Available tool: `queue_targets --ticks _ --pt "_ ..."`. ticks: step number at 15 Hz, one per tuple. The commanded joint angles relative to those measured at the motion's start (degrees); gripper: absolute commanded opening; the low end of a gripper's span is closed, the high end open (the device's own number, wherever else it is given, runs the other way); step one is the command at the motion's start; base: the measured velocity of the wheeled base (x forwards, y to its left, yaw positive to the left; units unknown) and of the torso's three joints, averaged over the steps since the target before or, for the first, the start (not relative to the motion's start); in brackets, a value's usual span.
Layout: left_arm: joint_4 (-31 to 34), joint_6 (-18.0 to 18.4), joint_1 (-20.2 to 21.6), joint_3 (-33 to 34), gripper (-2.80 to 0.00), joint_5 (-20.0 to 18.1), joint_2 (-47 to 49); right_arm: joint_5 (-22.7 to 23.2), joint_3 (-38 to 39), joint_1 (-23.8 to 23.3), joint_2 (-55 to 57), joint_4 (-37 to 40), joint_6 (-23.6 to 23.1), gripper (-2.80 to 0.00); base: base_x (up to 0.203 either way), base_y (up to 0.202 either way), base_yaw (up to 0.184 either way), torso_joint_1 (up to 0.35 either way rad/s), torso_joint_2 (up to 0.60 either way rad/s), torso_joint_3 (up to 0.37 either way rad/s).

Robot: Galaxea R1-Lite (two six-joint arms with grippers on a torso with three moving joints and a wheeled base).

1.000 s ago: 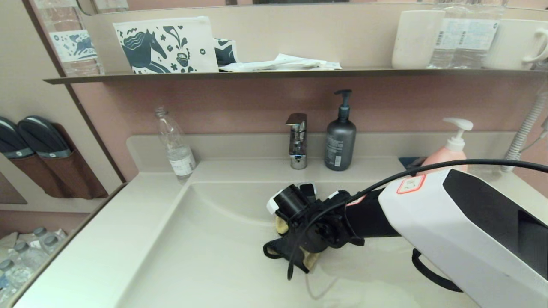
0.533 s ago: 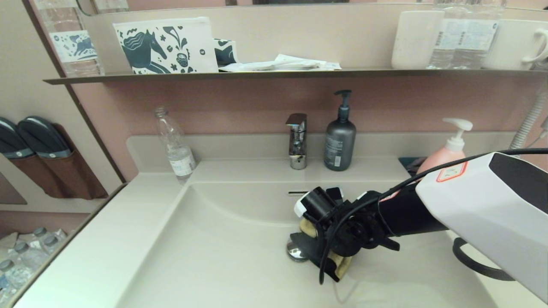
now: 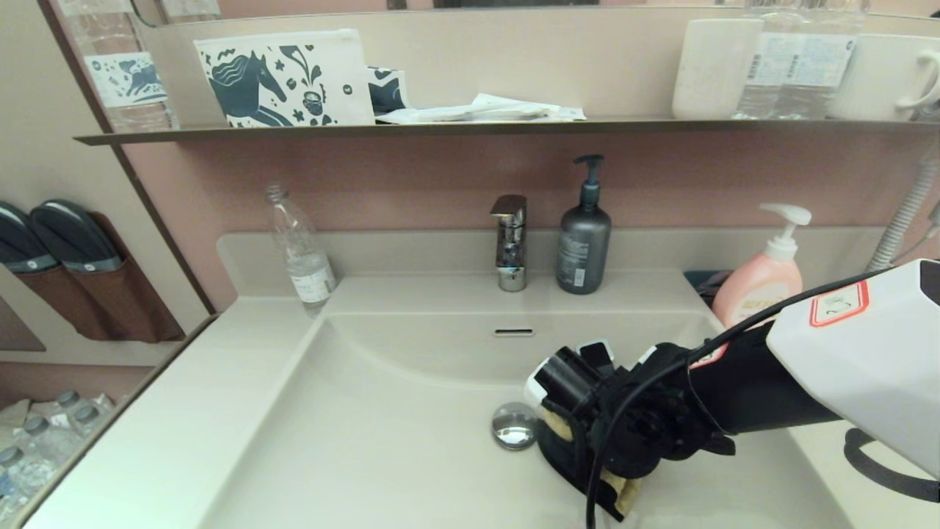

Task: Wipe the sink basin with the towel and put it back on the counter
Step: Wipe the sink

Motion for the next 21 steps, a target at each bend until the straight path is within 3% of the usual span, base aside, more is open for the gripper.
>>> queue_targets --ticks 1,5,10,14,21 --pt "0.00 -0.01 0.01 0.00 -2.80 0.00 0.01 1.29 1.83 3.18 -0.13 0.20 2.98 -2.80 0.000 0.000 0.000 0.000 0.00 0.000" --pt "0.00 -0.01 0.01 0.00 -2.80 0.00 0.00 5.85 0.48 7.68 -0.24 -0.16 6.31 -2.80 0.000 0.000 0.000 0.000 0.00 0.000" --pt "0.00 -0.01 0.01 0.00 -2.80 0.00 0.00 10.18 -7.50 11.12 1.02 -0.16 10.65 -2.80 0.000 0.000 0.000 0.000 0.00 0.000" --pt "0.00 -0.01 0.01 0.00 -2.80 0.00 0.00 10.51 -15.27 13.19 5.65 0.01 10.80 -2.80 0.000 0.000 0.000 0.000 0.00 0.000" --pt "0.00 -0.01 0.01 0.00 -2.80 0.00 0.00 10.60 -38.09 14.17 16.98 0.31 7.20 -2.80 0.000 0.000 0.000 0.000 0.00 0.000"
